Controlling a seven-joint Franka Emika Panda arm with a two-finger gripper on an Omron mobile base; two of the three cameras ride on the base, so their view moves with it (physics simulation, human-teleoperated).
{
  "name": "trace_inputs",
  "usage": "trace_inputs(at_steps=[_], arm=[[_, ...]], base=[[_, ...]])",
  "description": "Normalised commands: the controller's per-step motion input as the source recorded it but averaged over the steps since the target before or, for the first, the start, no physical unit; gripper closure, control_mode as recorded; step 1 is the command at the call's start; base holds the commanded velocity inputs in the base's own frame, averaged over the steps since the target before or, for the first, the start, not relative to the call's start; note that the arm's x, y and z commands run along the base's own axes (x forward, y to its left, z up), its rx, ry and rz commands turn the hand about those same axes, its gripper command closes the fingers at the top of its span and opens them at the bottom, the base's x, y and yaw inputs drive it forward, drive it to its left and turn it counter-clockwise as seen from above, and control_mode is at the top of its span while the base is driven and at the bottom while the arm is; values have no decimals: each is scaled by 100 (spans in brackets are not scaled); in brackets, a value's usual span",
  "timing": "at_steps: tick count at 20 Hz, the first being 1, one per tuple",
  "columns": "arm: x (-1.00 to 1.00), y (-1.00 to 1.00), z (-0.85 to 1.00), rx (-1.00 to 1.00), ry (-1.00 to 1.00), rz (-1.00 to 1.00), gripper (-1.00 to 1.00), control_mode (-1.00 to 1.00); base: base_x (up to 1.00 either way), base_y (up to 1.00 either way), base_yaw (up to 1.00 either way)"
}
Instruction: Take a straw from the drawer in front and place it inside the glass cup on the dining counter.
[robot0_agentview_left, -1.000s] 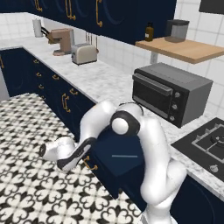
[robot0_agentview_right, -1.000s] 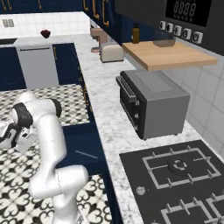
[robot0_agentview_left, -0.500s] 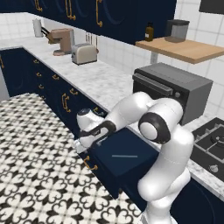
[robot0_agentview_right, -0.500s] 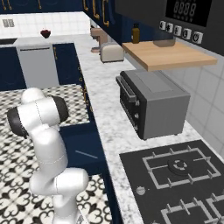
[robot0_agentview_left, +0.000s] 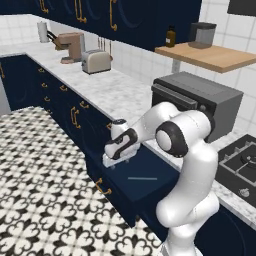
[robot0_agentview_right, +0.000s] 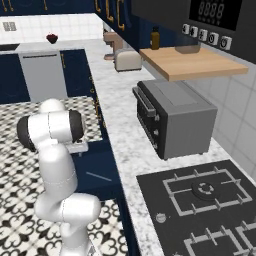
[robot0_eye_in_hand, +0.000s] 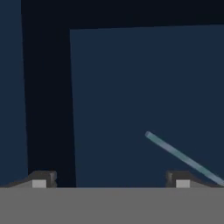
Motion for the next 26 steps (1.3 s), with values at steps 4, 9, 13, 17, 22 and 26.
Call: trace_inputs(at_steps=[4, 9, 13, 17, 22, 26], arm=[[39, 0, -41, 3, 17, 0, -100, -100], [14, 0, -68, 5, 11, 0, -100, -100], [0, 7, -63, 6, 1, 0, -100, -100], [-18, 50, -46, 7, 0, 0, -100, -100], [-59, 96, -35, 3, 0, 0, -100, -100], [-66, 100, -8, 0, 0, 0, -100, -100]], base=[[0, 0, 0], [0, 0, 0], [0, 0, 0], [0, 0, 0], [0, 0, 0], [0, 0, 0]])
